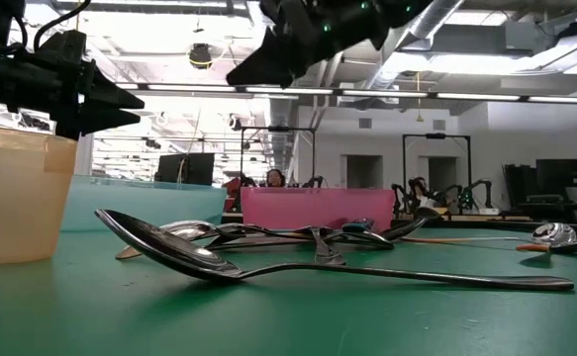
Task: Sort silverware by color (type)
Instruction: Put the blue spoon into the orange bin
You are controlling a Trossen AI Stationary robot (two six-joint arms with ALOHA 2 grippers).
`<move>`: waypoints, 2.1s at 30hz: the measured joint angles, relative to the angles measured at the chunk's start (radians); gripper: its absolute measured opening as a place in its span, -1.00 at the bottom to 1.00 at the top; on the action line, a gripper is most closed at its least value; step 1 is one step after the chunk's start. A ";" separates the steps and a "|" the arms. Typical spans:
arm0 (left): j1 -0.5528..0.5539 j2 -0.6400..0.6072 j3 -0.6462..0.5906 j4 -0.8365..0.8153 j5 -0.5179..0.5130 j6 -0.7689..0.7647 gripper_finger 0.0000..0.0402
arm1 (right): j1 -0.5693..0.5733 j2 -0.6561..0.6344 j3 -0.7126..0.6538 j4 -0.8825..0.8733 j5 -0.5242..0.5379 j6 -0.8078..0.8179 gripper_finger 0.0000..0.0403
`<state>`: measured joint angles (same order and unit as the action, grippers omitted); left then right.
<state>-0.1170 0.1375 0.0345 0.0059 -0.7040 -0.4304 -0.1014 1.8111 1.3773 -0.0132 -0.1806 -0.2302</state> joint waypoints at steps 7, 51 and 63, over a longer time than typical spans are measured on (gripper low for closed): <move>0.000 0.000 0.000 0.000 0.000 0.000 -0.21 | 0.140 0.000 -0.025 -0.095 0.136 0.052 -0.78; 0.000 0.000 0.000 0.001 -0.038 -0.018 -0.21 | 0.285 0.142 -0.105 0.160 0.209 0.290 -0.78; 0.000 0.000 0.000 0.002 -0.042 -0.020 -0.21 | 0.285 0.142 -0.105 0.171 0.206 0.291 -0.78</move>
<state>-0.1173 0.1371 0.0345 0.0078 -0.7456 -0.4509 0.1833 1.9526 1.2724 0.1581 0.0256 0.0606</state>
